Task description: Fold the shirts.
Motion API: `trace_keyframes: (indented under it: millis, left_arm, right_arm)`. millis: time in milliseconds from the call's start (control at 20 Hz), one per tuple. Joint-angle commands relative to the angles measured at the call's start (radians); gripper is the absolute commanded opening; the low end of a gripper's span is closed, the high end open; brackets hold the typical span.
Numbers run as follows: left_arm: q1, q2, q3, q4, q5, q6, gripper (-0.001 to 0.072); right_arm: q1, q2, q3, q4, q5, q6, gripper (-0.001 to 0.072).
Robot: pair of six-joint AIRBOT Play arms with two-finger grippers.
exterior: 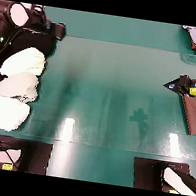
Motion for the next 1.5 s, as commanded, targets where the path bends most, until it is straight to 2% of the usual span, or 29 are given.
trace_keyframes:
  millis: [0,150,300,800,850,900,950,1100,1200,1350,1450]
  left_arm:
    - [0.153,-0.133,0.069,0.058,0.034,-0.039,0.0664]
    - [0.247,-0.304,0.173,-0.008,0.034,-0.038,0.0664]
    - [0.294,-0.437,0.244,-0.006,0.024,-0.037,0.0664]
    - [0.329,-0.581,0.27,-0.008,0.058,0.001,0.0654]
    - [0.329,-0.58,0.27,-0.008,0.063,0.001,0.0457]
    - [0.329,-0.577,0.272,-0.008,0.061,0.001,0.0219]
    - [0.329,-0.576,0.283,-0.008,0.055,0.001,0.0041]
    - [0.328,-0.575,0.37,-0.021,-0.022,-0.009,0.0029]
    - [0.328,-0.539,0.446,-0.061,-0.04,-0.05,0.0028]
    - [0.298,-0.351,0.446,-0.055,0.036,-0.056,0.0028]
    - [0.265,-0.197,0.446,-0.053,0.014,-0.04,0.0028]
  right_arm:
    - [0.001,0.001,0.001,0.002,-0.001,0.001,0.0017]
    - [0.001,0.001,0.001,0.002,-0.003,0.001,0.0017]
    - [0.001,0.001,0.001,0.002,-0.003,0.001,0.0016]
    - [0.001,0.0,0.001,0.002,-0.029,0.001,0.0016]
    - [0.001,0.0,0.001,0.002,-0.028,0.001,0.0017]
    - [0.001,0.0,0.001,0.002,-0.028,0.001,0.0016]
    - [0.001,0.0,0.001,0.002,-0.028,0.001,0.0017]
    - [0.001,0.0,0.001,0.002,-0.031,0.001,0.0016]
    - [0.001,0.001,0.001,0.002,-0.039,0.001,0.0016]
    - [0.001,0.001,0.003,0.034,-0.088,0.001,0.0016]
    - [-0.003,0.002,0.005,0.101,-0.172,0.0,0.0016]
